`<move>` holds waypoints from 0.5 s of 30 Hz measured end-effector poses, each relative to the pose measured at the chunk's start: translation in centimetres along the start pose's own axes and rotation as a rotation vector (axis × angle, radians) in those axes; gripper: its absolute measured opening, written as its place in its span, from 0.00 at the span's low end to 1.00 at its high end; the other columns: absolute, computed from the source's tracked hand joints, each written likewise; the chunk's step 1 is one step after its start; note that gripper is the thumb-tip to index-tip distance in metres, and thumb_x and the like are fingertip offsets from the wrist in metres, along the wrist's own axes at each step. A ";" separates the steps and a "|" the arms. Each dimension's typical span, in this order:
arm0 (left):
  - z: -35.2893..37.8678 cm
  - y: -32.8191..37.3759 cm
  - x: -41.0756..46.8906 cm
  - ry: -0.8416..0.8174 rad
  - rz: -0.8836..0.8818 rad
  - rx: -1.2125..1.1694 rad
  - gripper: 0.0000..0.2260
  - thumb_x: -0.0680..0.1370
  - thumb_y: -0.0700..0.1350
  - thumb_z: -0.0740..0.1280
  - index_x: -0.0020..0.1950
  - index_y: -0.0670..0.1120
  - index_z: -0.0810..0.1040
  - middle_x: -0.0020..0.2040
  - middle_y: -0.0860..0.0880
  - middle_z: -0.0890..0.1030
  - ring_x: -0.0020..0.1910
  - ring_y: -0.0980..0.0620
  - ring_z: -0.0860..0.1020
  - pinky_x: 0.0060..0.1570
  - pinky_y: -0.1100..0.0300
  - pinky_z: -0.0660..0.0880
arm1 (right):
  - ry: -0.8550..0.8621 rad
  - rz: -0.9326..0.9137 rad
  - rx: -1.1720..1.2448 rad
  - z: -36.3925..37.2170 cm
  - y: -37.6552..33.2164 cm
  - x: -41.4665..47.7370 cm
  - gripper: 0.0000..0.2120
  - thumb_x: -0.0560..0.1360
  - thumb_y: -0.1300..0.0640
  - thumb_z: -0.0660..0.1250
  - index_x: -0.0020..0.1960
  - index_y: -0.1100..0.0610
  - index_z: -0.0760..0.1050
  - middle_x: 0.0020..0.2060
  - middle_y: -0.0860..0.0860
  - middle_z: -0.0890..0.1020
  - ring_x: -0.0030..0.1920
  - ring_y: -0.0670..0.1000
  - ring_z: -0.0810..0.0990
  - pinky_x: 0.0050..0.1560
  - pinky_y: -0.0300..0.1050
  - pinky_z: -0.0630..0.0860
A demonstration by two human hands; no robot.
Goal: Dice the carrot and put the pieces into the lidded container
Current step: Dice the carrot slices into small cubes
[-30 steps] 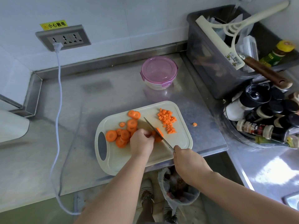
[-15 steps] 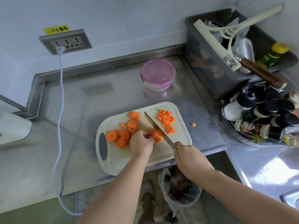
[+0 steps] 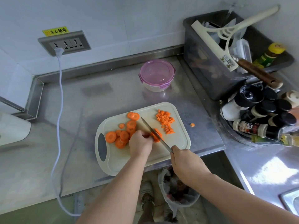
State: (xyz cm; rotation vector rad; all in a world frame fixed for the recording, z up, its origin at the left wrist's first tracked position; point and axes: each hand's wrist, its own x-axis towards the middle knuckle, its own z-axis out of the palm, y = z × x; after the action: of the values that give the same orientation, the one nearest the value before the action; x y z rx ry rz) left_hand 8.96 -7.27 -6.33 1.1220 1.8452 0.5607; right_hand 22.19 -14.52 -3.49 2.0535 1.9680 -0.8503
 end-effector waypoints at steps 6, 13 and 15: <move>0.0 -0.3 0.4 -0.019 -0.024 0.009 0.04 0.72 0.45 0.73 0.43 0.49 0.79 0.44 0.47 0.84 0.46 0.48 0.81 0.46 0.56 0.76 | -0.030 -0.004 -0.059 0.0 0.1 0.3 0.14 0.80 0.60 0.56 0.65 0.56 0.64 0.44 0.52 0.79 0.41 0.55 0.81 0.40 0.50 0.81; -0.1 -0.1 0.5 0.012 -0.015 0.063 0.06 0.74 0.41 0.70 0.50 0.43 0.80 0.48 0.46 0.82 0.48 0.48 0.79 0.45 0.60 0.72 | -0.080 0.018 -0.084 0.2 0.3 0.9 0.13 0.80 0.61 0.56 0.64 0.56 0.65 0.42 0.51 0.76 0.40 0.53 0.79 0.38 0.48 0.78; -0.2 0.0 0.4 0.015 -0.008 0.066 0.06 0.74 0.41 0.69 0.51 0.42 0.80 0.48 0.47 0.82 0.48 0.49 0.78 0.45 0.62 0.70 | -0.071 0.026 -0.069 0.5 0.4 1.1 0.11 0.80 0.61 0.55 0.62 0.56 0.65 0.39 0.50 0.75 0.37 0.52 0.77 0.36 0.48 0.77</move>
State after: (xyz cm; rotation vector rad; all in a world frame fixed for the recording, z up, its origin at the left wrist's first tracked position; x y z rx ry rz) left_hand 8.73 -6.88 -6.44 1.1566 1.8925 0.5079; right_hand 22.37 -13.86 -4.53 1.9784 1.9028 -0.8257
